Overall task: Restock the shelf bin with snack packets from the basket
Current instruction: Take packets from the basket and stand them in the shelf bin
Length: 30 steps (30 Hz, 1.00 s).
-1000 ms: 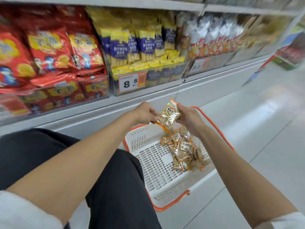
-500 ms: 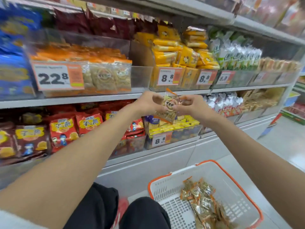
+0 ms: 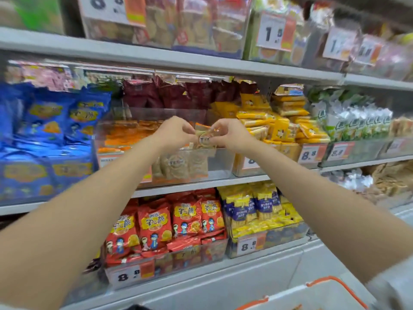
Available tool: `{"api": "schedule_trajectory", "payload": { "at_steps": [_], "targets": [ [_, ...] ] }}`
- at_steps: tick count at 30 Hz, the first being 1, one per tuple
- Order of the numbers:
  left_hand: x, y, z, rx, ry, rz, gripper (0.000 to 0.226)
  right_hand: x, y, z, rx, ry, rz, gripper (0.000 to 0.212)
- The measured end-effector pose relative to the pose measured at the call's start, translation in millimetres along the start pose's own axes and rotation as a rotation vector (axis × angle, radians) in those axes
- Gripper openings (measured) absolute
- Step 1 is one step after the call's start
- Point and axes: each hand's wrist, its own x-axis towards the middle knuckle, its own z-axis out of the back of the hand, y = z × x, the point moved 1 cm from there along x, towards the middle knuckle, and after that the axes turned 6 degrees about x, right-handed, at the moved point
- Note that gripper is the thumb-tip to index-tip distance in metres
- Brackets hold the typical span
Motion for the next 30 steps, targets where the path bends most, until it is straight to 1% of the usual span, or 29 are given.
{"api": "schedule_trajectory", "payload": {
  "at_steps": [1,3,5,7,9,11,12,15,17,19,21,23,24,26,28,30],
  "targets": [
    [0.7,5.6,-4.9,0.054,0.027,0.004,0.020,-0.1,-5.0,-6.4,-0.015,0.071,-0.033,0.012],
    [2.8,14.3,-13.5,0.039,0.025,0.009,0.026,1.3,-13.3,-12.9,-0.023,0.143,-0.084,0.017],
    [3.5,17.0,-18.3,-0.022,-0.003,0.015,0.017,4.0,-17.2,-12.2,0.018,0.128,-0.105,0.022],
    [5.3,17.4,-20.3,-0.014,-0.018,0.020,0.006,5.8,-19.4,-10.0,0.064,0.071,-0.102,0.023],
    [6.5,17.4,-21.0,0.043,-0.008,0.052,0.011,5.7,-20.2,-10.0,0.113,0.039,-0.116,0.022],
    [7.9,17.4,-19.2,0.146,0.037,0.106,0.025,6.0,-18.7,-12.8,0.086,0.062,-0.144,0.021],
    [8.7,17.4,-17.6,0.192,0.075,0.139,0.027,6.6,-17.5,-14.8,0.060,0.088,-0.160,0.020],
    [8.3,16.3,-15.0,0.228,0.123,0.162,0.027,10.5,-15.6,-18.6,0.037,0.133,-0.218,0.020],
    [4.7,14.9,-15.7,0.206,0.085,0.134,0.027,11.3,-16.5,-20.6,0.044,0.123,-0.226,0.023],
    [1.1,16.4,-16.2,0.176,0.044,0.106,0.027,10.4,-18.4,-24.1,0.045,0.062,-0.208,0.020],
    [0.0,17.9,-14.9,0.155,0.052,0.117,0.032,7.9,-19.5,-27.2,0.042,-0.031,-0.209,0.016],
    [-3.5,14.6,-14.0,0.183,0.058,0.136,0.032,4.6,-18.6,-29.2,0.032,-0.085,-0.199,0.014],
    [-6.3,11.3,-14.5,0.221,0.025,0.131,0.029,1.6,-18.1,-30.3,0.033,-0.122,-0.178,0.015],
    [-15.0,5.2,-18.5,0.332,-0.158,0.063,0.027,-11.0,-19.6,-33.6,0.043,-0.269,-0.114,0.019],
    [-27.7,-0.5,-26.4,0.352,-0.358,-0.043,0.026,-36.2,-25.5,-38.2,0.048,-0.455,-0.016,0.023],
    [-44.7,-8.8,-39.4,0.308,-0.447,-0.145,0.021,-67.3,-37.9,-47.3,-0.003,-0.573,0.096,0.020]
  ]
}}
